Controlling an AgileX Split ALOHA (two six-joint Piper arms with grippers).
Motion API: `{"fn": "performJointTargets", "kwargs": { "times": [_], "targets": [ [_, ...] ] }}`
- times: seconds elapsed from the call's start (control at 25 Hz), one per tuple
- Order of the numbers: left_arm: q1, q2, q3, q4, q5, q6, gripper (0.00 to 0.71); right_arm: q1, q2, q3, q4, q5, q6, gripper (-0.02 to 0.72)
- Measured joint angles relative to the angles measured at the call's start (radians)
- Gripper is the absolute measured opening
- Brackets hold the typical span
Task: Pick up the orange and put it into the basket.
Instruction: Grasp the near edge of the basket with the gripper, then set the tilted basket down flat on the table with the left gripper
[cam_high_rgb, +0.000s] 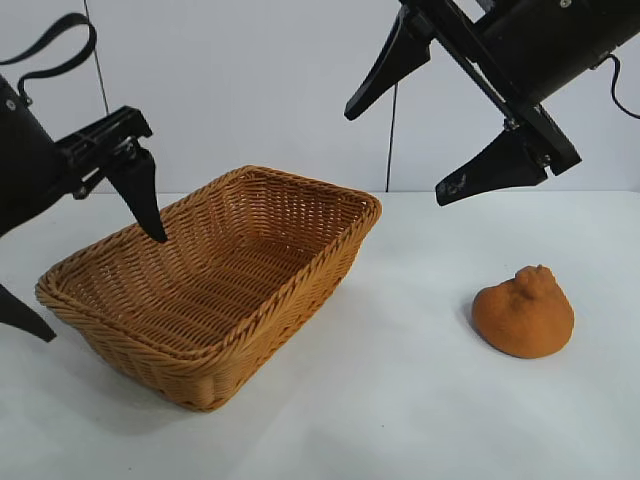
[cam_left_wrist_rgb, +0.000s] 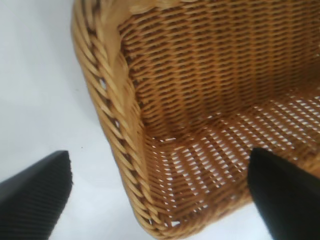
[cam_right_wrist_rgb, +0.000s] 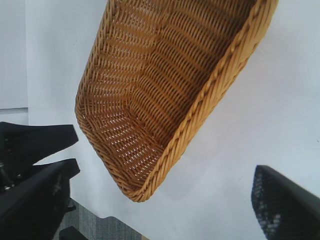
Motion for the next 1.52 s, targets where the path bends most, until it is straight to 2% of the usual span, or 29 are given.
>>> {"fn": "performJointTargets", "kwargs": {
  "times": [0.48, 0.56, 0.64, 0.84, 0.92, 1.16, 1.52],
  "targets": [
    [0.0, 0.183, 0.004, 0.0, -0.093, -0.014, 0.673, 0.0, 0.0, 0.0, -0.002, 0.0, 0.0, 0.676],
    [0.0, 0.201, 0.006, 0.0, -0.099, -0.014, 0.643, 0.0, 0.0, 0.0, -0.002, 0.0, 0.0, 0.676],
    [0.0, 0.203, 0.011, 0.0, -0.102, -0.014, 0.554, 0.0, 0.0, 0.0, -0.002, 0.0, 0.0, 0.676],
    [0.0, 0.203, 0.011, -0.005, -0.104, -0.018, 0.139, 0.0, 0.0, 0.0, -0.002, 0.0, 0.0, 0.676],
    [0.001, 0.202, 0.011, -0.015, -0.116, -0.028, 0.084, 0.0, 0.0, 0.0, -0.002, 0.0, 0.0, 0.676],
    [0.013, 0.177, 0.009, -0.017, -0.088, -0.016, 0.082, 0.0, 0.0, 0.0, -0.002, 0.0, 0.0, 0.676],
    [0.167, 0.154, -0.127, 0.003, 0.098, 0.204, 0.082, 0.0, 0.0, 0.0, -0.007, 0.0, 0.0, 0.676]
  ]
}}
